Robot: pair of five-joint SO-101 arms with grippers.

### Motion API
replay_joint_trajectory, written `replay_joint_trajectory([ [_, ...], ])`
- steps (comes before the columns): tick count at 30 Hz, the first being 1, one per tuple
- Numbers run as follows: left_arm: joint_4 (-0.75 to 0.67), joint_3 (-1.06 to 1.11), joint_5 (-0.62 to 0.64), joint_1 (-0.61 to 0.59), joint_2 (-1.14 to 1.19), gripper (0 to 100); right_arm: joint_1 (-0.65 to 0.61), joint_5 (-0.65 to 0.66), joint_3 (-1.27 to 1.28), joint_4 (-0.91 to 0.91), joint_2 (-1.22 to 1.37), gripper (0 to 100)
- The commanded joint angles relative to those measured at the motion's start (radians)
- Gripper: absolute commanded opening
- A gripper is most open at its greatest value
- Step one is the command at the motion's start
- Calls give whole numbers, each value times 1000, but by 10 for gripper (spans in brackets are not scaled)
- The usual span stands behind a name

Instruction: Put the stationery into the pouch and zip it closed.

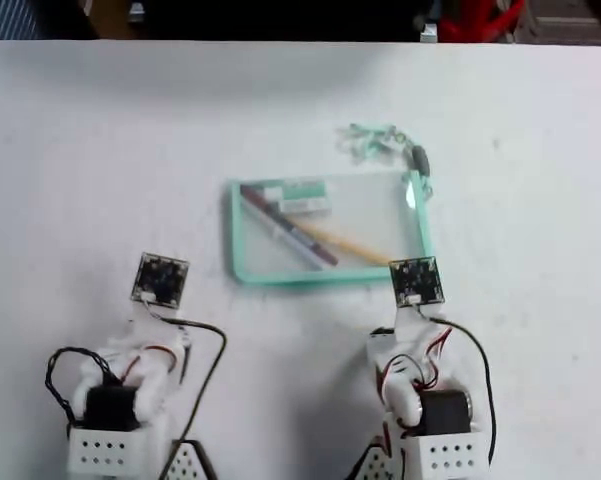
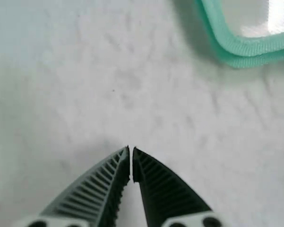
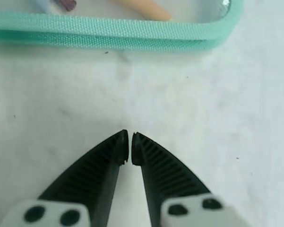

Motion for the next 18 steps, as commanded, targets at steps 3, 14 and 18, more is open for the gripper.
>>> replay_joint_trajectory([
  [3, 3, -3, 12, 16, -8, 31, 5, 6, 8, 5, -7, 19],
  [14, 3, -3, 12, 16, -8, 31, 2, 6, 8, 5, -7, 19],
  [18, 3, -3, 12, 16, -8, 31, 2, 6, 8, 5, -7, 19],
])
